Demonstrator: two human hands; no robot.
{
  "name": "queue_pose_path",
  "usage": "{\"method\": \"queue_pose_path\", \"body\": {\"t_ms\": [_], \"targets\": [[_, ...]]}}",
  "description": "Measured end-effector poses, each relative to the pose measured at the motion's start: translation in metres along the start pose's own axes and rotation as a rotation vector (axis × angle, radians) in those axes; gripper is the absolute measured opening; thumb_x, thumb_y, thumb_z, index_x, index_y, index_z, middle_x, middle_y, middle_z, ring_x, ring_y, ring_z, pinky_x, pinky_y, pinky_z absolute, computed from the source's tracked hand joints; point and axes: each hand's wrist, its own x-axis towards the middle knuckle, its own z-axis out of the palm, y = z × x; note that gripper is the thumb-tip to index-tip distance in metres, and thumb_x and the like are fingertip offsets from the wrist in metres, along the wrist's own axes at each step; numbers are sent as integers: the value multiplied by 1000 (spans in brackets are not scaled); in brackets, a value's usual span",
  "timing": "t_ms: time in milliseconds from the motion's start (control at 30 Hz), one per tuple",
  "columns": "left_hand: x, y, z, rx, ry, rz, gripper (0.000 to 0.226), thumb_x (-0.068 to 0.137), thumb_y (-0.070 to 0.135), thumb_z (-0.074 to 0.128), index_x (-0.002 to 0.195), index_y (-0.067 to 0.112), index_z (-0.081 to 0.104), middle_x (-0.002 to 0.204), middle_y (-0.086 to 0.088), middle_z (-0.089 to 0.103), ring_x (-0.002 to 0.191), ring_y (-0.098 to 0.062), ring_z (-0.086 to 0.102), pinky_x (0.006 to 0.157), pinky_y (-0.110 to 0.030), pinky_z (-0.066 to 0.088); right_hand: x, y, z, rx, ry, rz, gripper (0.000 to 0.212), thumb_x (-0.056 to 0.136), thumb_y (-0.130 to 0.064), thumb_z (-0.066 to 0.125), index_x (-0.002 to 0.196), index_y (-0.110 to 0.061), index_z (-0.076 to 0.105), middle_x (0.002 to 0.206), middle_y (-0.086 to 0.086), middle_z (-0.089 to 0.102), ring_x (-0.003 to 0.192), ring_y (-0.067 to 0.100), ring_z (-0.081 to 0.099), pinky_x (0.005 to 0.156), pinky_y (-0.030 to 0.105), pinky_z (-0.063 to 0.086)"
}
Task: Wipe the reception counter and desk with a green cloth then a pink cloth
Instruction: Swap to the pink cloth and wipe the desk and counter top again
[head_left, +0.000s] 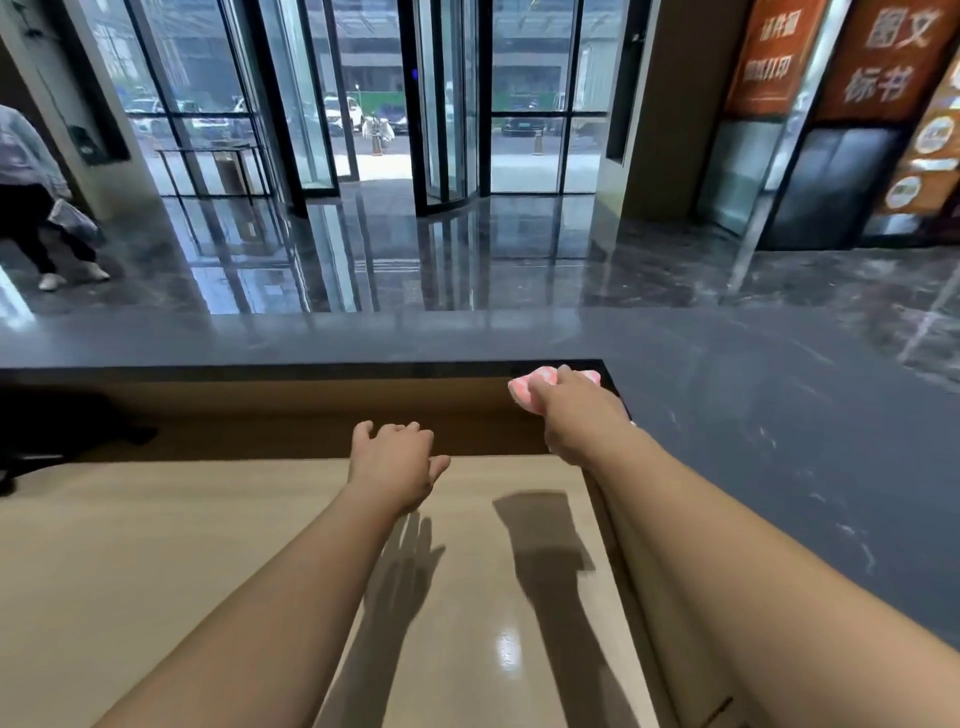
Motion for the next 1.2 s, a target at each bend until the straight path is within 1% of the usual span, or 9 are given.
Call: {"method": "queue_pose_path", "body": {"t_ms": [200,300,433,567,700,833,1033,1100,1200], "targets": [[18,-48,40,49,-94,78,41,96,52,35,120,26,56,124,4,59,126,-18,46,111,-46,19,10,-40,48,44,-114,104,52,80,8,54,118,-26,43,114,4,42,110,29,40,82,47,53],[31,-63,63,32,-132,99,40,95,53,37,117,25,55,125,1,57,123,-20,48,111,-43,20,19,-51,74,19,-186,127,49,84,4,52,124,-21,43,121,5,43,115,27,43,78,31,40],[52,-78,95,-50,-144,109,41,94,52,41,120,22,51,132,-2,51,124,-20,46,110,-37,25,37,-57,110,73,-228,165,49,82,-2,53,126,-20,40,122,7,42,111,26,44,75,31,36],[72,-94,126,-151,-194,62,67,88,58,48,140,18,35,153,-6,29,140,-23,29,116,-36,21,63,-62,141,98,-256,190,57,83,-17,59,136,-22,36,128,5,41,118,24,43,81,26,31],[90,-115,148,-140,-287,12,103,79,72,49,153,12,9,161,-8,7,148,-21,9,120,-35,10,90,-73,175,88,-203,206,73,77,-18,67,140,-26,32,137,8,41,126,29,41,104,35,29],[100,-134,166,-148,-357,-13,113,73,79,49,154,15,1,162,-7,2,149,-19,1,120,-37,9,113,-92,197,142,-133,172,76,87,-8,58,150,-26,21,156,10,27,143,30,24,120,39,12],[114,-136,167,-139,-459,-7,113,70,78,56,153,29,-2,161,-8,1,149,-22,0,116,-41,17,154,-144,229,183,8,57,48,92,-17,58,135,-26,39,136,8,48,126,31,40,115,40,24],[119,-134,166,-120,-495,-12,113,70,76,59,153,29,-2,161,-10,3,149,-23,0,117,-42,16,162,-161,236,189,-60,-24,36,100,-28,45,136,-24,39,135,10,48,124,32,41,112,42,23],[124,-131,164,-107,-542,-38,115,69,73,62,153,30,-3,161,-10,2,149,-23,1,118,-42,13,172,-167,240,139,-195,-96,41,104,-43,25,136,-25,43,130,10,53,118,32,45,102,45,27]]}}
